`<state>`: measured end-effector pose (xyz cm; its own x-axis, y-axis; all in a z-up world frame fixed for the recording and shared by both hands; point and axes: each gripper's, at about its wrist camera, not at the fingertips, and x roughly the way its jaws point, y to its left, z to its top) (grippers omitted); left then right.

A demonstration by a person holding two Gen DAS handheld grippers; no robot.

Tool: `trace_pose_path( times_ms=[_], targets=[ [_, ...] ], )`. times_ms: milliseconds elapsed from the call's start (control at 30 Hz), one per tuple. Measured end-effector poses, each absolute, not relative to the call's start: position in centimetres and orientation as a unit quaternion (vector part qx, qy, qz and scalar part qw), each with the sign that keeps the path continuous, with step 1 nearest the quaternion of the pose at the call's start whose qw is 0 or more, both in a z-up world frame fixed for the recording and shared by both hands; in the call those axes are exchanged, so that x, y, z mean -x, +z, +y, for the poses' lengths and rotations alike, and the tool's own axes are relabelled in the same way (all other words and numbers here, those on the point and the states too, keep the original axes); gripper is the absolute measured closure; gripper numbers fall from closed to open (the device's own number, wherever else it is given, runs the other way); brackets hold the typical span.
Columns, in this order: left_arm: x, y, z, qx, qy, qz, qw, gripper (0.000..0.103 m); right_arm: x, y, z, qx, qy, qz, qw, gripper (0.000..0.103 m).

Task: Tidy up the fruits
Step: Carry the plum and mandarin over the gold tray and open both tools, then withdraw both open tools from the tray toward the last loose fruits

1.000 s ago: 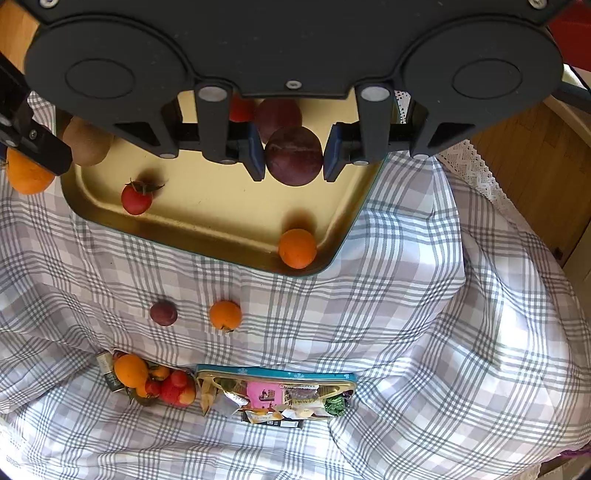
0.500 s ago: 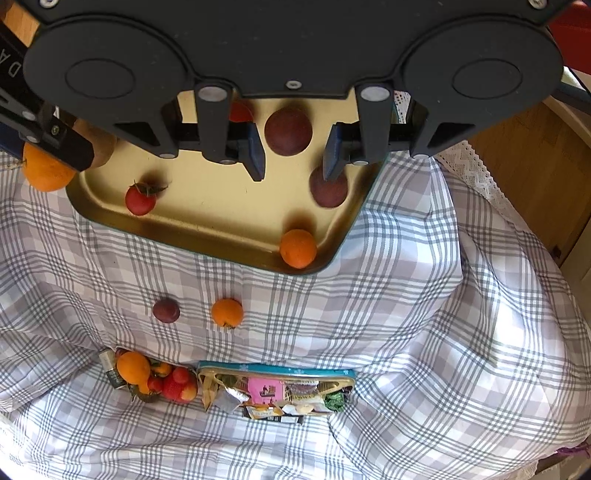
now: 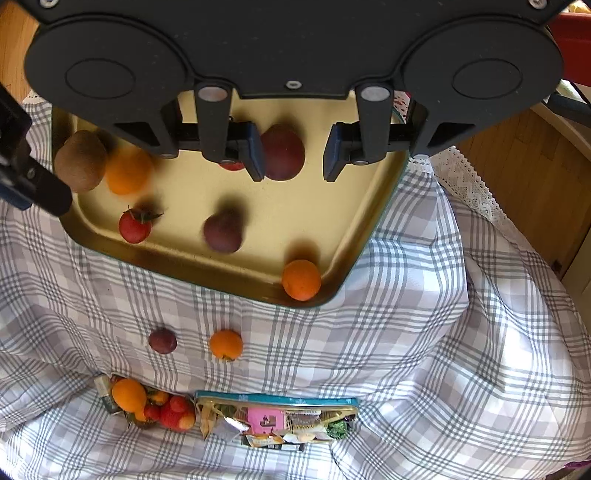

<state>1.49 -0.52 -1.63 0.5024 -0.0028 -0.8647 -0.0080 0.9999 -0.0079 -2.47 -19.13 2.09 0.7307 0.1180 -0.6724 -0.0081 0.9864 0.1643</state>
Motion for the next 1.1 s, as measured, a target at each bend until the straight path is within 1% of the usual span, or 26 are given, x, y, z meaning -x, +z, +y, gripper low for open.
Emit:
trace_pose_path(
  times_ms=[633, 1100],
  targets=[
    [-1.3, -2.0, -1.0, -0.004, -0.001, 0.511, 0.860, 0.059, 1.9, 0.9, -19.8, -0.091, 0.018, 0.404, 0.910, 0.056],
    [-1.0, -2.0, -1.2, -0.014, 0.002, 0.511, 0.860, 0.059, 1.8, 0.3, -19.8, -0.096, 0.013, 0.418, 0.903, 0.054]
  ],
)
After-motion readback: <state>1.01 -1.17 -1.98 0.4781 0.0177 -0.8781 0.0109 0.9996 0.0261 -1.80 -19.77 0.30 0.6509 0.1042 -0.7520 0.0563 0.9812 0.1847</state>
